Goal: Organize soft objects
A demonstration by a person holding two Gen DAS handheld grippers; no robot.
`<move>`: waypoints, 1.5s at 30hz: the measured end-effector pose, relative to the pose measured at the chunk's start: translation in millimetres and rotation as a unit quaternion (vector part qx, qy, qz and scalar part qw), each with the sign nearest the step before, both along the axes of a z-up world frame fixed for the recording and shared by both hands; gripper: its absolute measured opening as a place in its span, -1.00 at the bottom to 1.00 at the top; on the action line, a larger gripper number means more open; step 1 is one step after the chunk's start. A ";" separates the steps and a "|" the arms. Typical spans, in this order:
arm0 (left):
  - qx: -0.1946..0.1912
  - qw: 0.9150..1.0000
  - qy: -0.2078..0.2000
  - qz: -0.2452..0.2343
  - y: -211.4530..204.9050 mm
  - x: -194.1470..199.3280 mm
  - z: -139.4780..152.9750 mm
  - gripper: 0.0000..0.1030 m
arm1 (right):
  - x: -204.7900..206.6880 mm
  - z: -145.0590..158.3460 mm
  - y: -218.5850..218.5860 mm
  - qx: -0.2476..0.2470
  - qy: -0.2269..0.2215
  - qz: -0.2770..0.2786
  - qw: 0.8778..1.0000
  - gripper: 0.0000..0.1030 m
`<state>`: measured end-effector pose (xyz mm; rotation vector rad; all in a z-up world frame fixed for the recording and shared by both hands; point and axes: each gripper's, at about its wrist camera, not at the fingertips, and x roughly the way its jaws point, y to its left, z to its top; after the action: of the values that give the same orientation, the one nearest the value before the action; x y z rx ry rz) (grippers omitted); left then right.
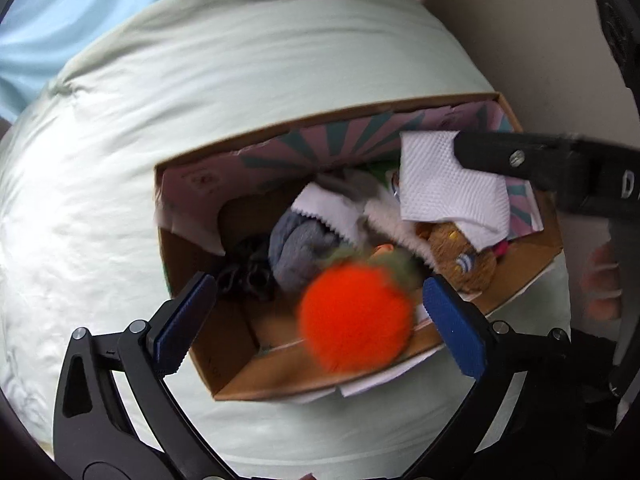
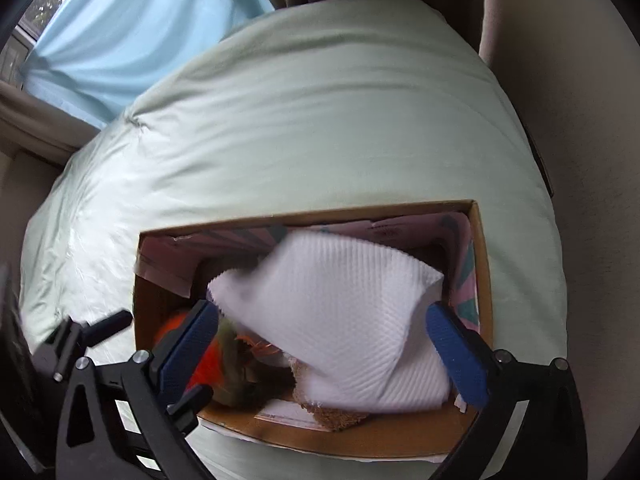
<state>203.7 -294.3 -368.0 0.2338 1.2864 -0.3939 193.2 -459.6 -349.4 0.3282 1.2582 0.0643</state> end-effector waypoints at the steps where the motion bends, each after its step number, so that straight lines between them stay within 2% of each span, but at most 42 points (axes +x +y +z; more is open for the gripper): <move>1: -0.002 1.000 0.002 0.002 1.4 0.0 -0.6 0.99 | -1.5 0.1 -1.1 -0.002 0.001 -0.004 1.000 1.00; 8: -0.013 1.000 -0.006 0.008 11.4 -9.5 7.8 0.99 | -9.9 6.3 0.6 -0.009 -0.001 -0.012 1.000 1.00; 16: -0.027 0.999 -0.041 0.014 37.6 -31.4 56.2 0.99 | -24.2 37.0 18.2 -0.013 -0.021 -0.010 1.000 1.00; 20: -0.036 0.997 -0.064 0.030 60.6 -42.8 99.2 0.99 | -39.2 73.4 33.1 -0.020 -0.045 -0.012 0.999 1.00; 26: -0.064 0.990 -0.114 0.060 109.4 -67.6 182.4 0.99 | -74.9 159.1 69.9 -0.028 -0.083 -0.010 0.996 1.00; 30: -0.078 0.979 -0.174 0.077 147.9 -94.9 245.0 0.99 | -101.6 215.3 102.4 -0.036 -0.128 -0.005 0.991 1.00; 35: -0.096 0.960 -0.243 0.101 195.6 -128.6 306.7 0.99 | -135.4 278.1 145.6 -0.066 -0.207 0.004 0.976 1.00; 40: -0.107 0.942 -0.292 0.123 232.0 -157.8 346.4 0.99 | -165.5 320.4 171.7 -0.093 -0.270 0.000 0.958 1.00; 45: -0.113 0.927 -0.333 0.132 256.7 -186.1 373.6 0.99 | -188.3 342.3 196.8 -0.115 -0.315 0.008 0.942 1.00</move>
<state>17.6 -37.6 5.6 -0.0102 0.5813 -0.1976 5.0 -262.8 -7.2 0.0772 0.6217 0.0317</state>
